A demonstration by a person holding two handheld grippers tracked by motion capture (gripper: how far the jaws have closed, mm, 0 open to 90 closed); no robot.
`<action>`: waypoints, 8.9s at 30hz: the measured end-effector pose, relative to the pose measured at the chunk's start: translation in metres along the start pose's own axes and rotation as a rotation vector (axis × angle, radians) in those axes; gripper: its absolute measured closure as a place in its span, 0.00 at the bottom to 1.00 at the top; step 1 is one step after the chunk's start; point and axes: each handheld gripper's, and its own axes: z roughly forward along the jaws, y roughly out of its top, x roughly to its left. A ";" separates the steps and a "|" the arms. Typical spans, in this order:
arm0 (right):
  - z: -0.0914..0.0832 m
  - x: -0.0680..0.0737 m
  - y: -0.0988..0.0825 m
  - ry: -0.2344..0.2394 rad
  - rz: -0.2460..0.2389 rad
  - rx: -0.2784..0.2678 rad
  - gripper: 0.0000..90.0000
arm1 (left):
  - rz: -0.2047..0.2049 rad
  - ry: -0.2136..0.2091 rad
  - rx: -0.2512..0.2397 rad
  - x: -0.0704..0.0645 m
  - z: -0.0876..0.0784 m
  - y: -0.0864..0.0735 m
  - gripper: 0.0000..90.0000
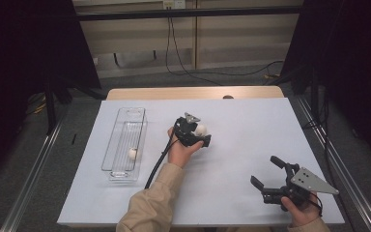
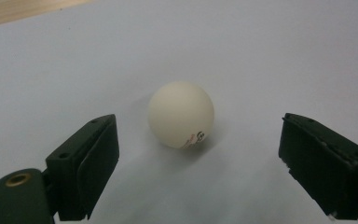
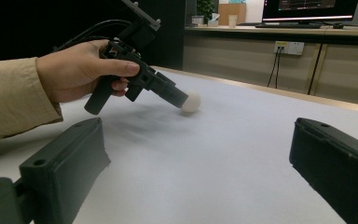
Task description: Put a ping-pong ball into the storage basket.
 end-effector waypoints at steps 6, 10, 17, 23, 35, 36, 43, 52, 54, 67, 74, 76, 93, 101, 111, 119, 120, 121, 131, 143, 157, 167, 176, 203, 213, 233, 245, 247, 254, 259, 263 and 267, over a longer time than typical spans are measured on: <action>0.000 0.000 0.000 -0.002 0.001 0.000 0.03 | -0.018 0.001 -0.002 -0.001 0.002 0.000 0.14; 0.000 0.000 0.000 -0.001 0.002 0.000 0.03 | -0.007 0.007 0.002 0.000 0.004 0.001 0.14; 0.000 0.000 0.000 -0.002 0.002 -0.001 0.03 | -0.013 0.011 0.009 0.002 0.007 0.001 0.14; 0.000 -0.001 0.000 -0.003 0.003 -0.001 0.03 | -0.015 0.006 0.007 0.002 0.008 0.004 0.14; 0.000 0.000 0.000 0.000 0.004 0.001 0.03 | -0.038 0.001 0.001 0.003 0.012 0.004 0.16; 0.000 0.000 0.000 0.000 0.004 0.000 0.03 | -0.036 0.001 0.000 0.003 0.012 0.004 0.16; 0.000 0.000 0.000 0.001 0.004 0.000 0.03 | -0.036 0.007 0.008 0.005 0.014 0.005 0.17; 0.000 0.000 0.000 0.001 0.004 -0.002 0.03 | -0.039 0.004 0.006 0.005 0.016 0.006 0.21; 0.000 0.000 0.000 0.001 0.004 -0.002 0.03 | -0.025 0.006 0.015 0.005 0.016 0.006 0.22; 0.000 0.000 0.000 -0.001 0.003 -0.001 0.03 | -0.021 0.016 0.036 0.006 0.020 0.007 0.31; 0.000 0.000 0.000 0.000 0.003 -0.001 0.03 | -0.027 0.016 0.036 0.006 0.022 0.007 0.34; 0.000 0.000 0.000 0.000 0.003 -0.001 0.03 | -0.019 0.020 0.045 0.007 0.022 0.008 0.35; 0.000 0.000 0.000 0.001 0.004 0.000 0.03 | -0.033 0.012 0.059 0.010 0.028 0.006 0.41; 0.000 0.000 0.000 0.000 0.007 0.001 0.03 | -0.033 0.005 0.061 0.010 0.030 0.006 0.46; 0.000 0.000 0.000 0.001 0.007 0.002 0.03 | -0.023 0.002 0.058 0.010 0.030 0.006 0.51; 0.000 0.000 0.000 0.000 0.008 0.001 0.03 | -0.015 -0.003 0.061 0.009 0.031 0.007 0.54; 0.000 0.000 0.000 0.001 0.006 0.002 0.03 | -0.018 -0.005 0.061 0.009 0.032 0.006 0.55; 0.000 0.000 0.000 0.001 0.006 0.002 0.03 | -0.011 -0.002 0.061 0.009 0.032 0.006 0.55; 0.000 0.000 0.000 0.000 0.006 0.002 0.03 | -0.021 0.007 0.060 0.009 0.032 0.007 0.56; 0.000 0.000 0.000 0.000 0.006 0.002 0.03 | -0.017 0.009 0.061 0.008 0.033 0.007 0.57; 0.000 0.000 0.000 0.001 0.004 0.000 0.03 | -0.042 -0.002 0.078 0.009 0.029 0.008 0.57; 0.000 0.000 0.000 0.001 0.004 -0.002 0.03 | -0.038 -0.016 0.082 0.007 0.021 0.009 0.57; 0.001 0.001 0.000 0.003 0.001 -0.001 0.03 | -0.041 -0.030 0.081 0.007 0.012 0.006 0.57; 0.003 0.003 0.001 -0.003 -0.016 -0.003 0.03 | -0.029 -0.052 0.082 0.009 -0.017 -0.003 0.57; 0.002 0.003 0.001 -0.003 -0.017 -0.004 0.03 | -0.038 -0.058 0.105 0.011 -0.021 -0.008 0.57; 0.003 0.003 0.000 0.000 -0.019 0.002 0.03 | -0.047 -0.065 0.090 0.014 -0.033 -0.006 0.57; 0.003 0.003 0.000 0.001 -0.018 0.002 0.03 | -0.066 -0.066 0.086 0.021 -0.042 -0.006 0.57; 0.003 0.003 0.000 0.001 -0.018 0.002 0.03 | -0.066 -0.063 0.089 0.023 -0.043 -0.006 0.57; 0.002 0.003 0.000 0.000 -0.018 0.002 0.03 | -0.068 -0.050 0.089 0.027 -0.047 -0.007 0.57; 0.002 0.003 0.001 -0.001 -0.018 0.000 0.03 | -0.076 -0.060 0.080 0.028 -0.050 -0.006 0.57; 0.003 0.003 0.000 -0.001 -0.016 0.002 0.03 | -0.076 -0.063 0.078 0.028 -0.052 -0.005 0.57; 0.003 0.003 0.001 -0.002 -0.016 -0.001 0.03 | -0.079 -0.064 0.083 0.029 -0.056 -0.004 0.57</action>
